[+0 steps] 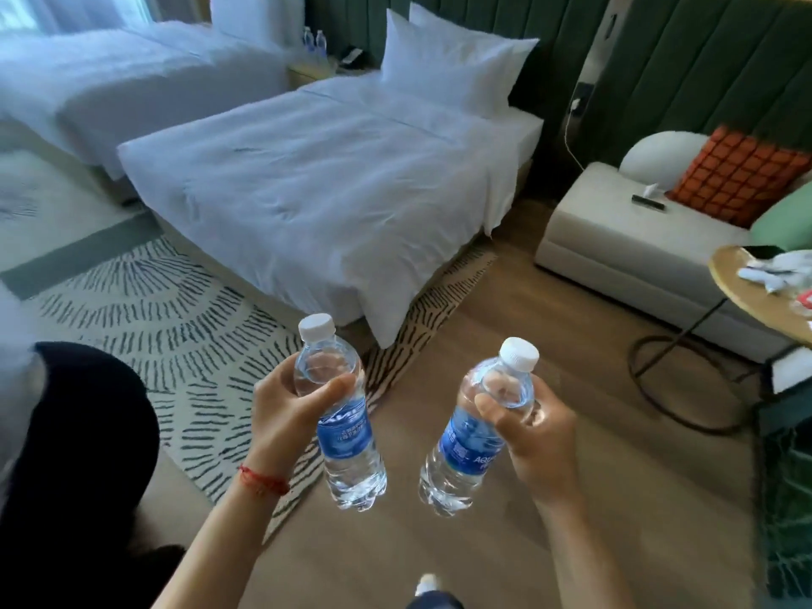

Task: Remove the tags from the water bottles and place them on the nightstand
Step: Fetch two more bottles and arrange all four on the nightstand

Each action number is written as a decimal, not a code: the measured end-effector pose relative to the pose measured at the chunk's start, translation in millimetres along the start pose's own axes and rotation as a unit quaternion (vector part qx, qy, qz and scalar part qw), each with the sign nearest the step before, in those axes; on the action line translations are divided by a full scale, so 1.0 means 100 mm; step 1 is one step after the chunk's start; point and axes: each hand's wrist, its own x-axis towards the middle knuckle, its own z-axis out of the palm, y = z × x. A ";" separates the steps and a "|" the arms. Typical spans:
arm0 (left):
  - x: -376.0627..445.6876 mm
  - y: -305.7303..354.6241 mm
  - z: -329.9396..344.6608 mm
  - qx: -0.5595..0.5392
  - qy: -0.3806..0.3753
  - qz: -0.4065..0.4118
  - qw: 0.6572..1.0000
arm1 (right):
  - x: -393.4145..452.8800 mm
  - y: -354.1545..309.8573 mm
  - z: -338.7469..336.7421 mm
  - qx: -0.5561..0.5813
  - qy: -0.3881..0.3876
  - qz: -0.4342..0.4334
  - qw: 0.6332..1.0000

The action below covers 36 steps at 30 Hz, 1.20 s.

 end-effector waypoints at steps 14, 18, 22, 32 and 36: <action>1.89 -0.15 -0.41 0.006 0.152 -0.005 0.988 | 2.31 0.12 1.70 0.070 -0.218 0.011 0.973; 2.48 -0.10 -0.53 0.001 0.205 -0.005 0.979 | 3.01 0.09 2.15 0.060 -0.247 0.000 0.967; 2.95 -0.14 -0.71 0.003 0.231 -0.016 0.973 | 3.47 0.16 2.57 0.030 -0.268 -0.009 0.963; 4.34 -0.48 -1.52 0.014 0.251 -0.029 0.967 | 4.39 0.39 4.00 -0.001 -0.281 0.002 0.960; 5.05 -0.55 -2.08 0.017 0.255 -0.030 0.966 | 4.81 0.34 4.84 -0.007 -0.275 -0.007 0.961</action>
